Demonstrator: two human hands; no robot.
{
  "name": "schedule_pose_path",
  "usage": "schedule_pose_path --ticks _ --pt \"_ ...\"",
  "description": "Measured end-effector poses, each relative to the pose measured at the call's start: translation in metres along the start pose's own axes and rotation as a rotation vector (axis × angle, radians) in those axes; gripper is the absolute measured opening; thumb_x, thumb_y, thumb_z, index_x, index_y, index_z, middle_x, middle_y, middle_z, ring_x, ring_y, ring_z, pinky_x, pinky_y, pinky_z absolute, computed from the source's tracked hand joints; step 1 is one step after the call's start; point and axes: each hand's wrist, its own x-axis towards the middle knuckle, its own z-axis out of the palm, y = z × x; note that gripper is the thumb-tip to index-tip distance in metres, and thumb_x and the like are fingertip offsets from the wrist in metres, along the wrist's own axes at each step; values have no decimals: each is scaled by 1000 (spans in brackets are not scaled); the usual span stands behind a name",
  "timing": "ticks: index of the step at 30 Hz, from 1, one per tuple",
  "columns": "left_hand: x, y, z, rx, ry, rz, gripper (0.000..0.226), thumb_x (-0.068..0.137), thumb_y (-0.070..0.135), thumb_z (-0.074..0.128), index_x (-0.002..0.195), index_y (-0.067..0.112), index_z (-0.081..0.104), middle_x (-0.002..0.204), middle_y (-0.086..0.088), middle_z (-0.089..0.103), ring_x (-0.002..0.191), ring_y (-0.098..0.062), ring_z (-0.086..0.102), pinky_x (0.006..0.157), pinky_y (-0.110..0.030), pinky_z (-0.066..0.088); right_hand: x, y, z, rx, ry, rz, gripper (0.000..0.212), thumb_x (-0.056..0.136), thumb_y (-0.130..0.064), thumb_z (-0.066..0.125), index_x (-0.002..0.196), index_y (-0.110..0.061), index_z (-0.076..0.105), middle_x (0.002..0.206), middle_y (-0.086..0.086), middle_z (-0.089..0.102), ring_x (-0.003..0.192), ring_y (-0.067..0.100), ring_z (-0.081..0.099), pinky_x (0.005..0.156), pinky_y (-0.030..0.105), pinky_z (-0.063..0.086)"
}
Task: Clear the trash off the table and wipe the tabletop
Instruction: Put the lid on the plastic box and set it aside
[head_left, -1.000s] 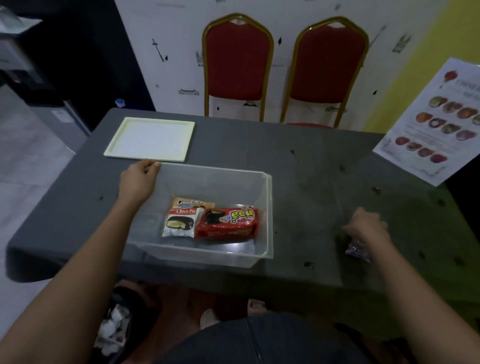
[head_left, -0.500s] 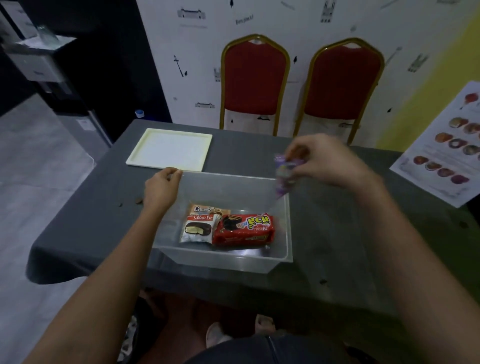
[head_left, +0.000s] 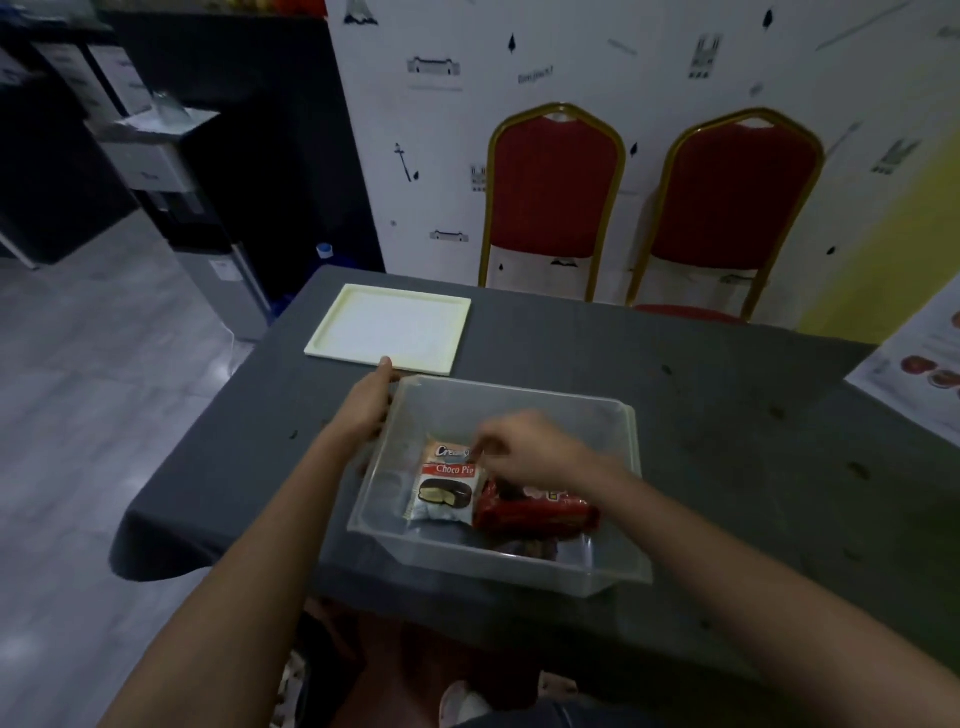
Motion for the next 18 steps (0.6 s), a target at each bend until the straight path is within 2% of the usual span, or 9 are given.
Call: schedule_pose_path --ticks 2,3,5,8,10,12,14,18 --pt "19 -4 -9 98 51 30 44 97 48 33 105 15 61 102 -14 62 85 -28 58 68 -34 44 10 9 -16 37 407 77 17 92 -24 53 103 -19 66 103 0 68 92 15 59 85 36 51" --pt "29 -7 -13 220 75 70 36 97 42 39 98 14 61 100 -16 64 86 -29 59 70 -36 44 13 16 -19 -35 515 129 22 94 -28 50 110 -20 63 110 -1 66 99 15 57 88 37 49" --pt "54 -11 -20 531 77 125 27 94 31 47 104 12 62 110 -15 66 101 -32 61 83 -36 45 19 36 -8 -230 482 262 42 95 -39 43 131 -19 51 131 1 56 122 21 48 101 42 39" --pt "79 -13 -25 830 20 216 41 90 28 56 126 8 54 130 -17 56 118 -34 52 96 -38 42 20 51 11 -372 420 290 66 92 -53 27 143 -12 37 143 6 48 136 25 38 110 51 26" --pt "99 -17 -21 1013 -45 293 50 87 26 58 134 11 46 138 -18 47 124 -36 47 100 -44 41 22 53 16 -383 435 288 69 90 -54 26 143 -11 37 143 7 49 137 26 39 110 51 26" --pt "118 -24 -11 1130 -82 338 53 89 23 56 139 13 40 144 -16 40 129 -35 43 103 -45 38 23 54 19 -383 457 304 64 93 -50 35 143 -11 36 144 6 48 137 26 38 110 50 26" --pt "131 -26 1 1168 -86 390 47 91 18 52 136 10 42 141 -19 42 125 -38 45 100 -45 39 23 55 21 -395 478 320 64 92 -50 38 142 -10 40 141 6 51 134 26 42 109 49 29" --pt "146 -24 13 1258 49 463 30 88 10 52 118 5 53 119 -22 52 106 -40 52 90 -43 39 22 54 24 -417 484 322 65 87 -52 34 133 -9 52 130 6 61 123 26 55 102 46 39"
